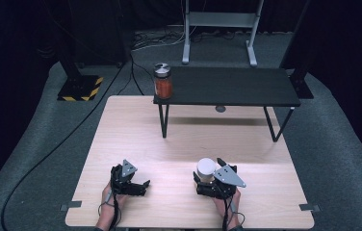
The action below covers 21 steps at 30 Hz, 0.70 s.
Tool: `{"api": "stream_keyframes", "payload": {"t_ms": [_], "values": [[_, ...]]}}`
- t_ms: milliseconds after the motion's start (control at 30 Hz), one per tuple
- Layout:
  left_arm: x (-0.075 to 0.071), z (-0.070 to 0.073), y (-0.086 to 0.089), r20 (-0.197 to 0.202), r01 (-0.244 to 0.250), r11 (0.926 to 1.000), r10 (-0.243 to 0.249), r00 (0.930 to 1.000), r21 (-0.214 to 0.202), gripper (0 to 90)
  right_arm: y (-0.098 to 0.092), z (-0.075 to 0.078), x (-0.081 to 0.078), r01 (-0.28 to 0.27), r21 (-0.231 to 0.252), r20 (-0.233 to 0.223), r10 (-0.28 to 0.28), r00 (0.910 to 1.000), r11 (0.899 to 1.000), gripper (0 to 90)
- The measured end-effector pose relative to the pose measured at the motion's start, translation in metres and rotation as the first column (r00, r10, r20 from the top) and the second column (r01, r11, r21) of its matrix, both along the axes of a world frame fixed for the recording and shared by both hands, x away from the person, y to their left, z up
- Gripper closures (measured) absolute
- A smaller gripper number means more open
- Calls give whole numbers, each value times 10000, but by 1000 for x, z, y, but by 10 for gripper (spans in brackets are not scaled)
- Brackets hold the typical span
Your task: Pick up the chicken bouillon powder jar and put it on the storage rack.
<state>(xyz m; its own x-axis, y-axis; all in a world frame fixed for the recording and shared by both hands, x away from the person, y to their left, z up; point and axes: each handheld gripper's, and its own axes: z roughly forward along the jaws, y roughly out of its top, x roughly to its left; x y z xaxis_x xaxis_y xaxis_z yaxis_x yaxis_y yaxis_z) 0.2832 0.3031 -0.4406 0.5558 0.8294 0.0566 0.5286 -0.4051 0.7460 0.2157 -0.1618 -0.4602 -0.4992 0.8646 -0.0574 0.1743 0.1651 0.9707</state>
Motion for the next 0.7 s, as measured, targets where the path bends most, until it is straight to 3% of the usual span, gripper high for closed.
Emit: {"api": "stream_keyframes", "payload": {"t_ms": [400, 700], "values": [[-1, 0, 0, 22, 23, 10000, -23, 10000, 49, 6, -4, -1, 4, -531, 31, -75, 531, 9986, 9986, 319], [-1, 0, -1, 36, 2, 10000, -2, 10000, 76, 8, -3, 0, 3, -518, -11, -63, 518, 9986, 9987, 331]]}}
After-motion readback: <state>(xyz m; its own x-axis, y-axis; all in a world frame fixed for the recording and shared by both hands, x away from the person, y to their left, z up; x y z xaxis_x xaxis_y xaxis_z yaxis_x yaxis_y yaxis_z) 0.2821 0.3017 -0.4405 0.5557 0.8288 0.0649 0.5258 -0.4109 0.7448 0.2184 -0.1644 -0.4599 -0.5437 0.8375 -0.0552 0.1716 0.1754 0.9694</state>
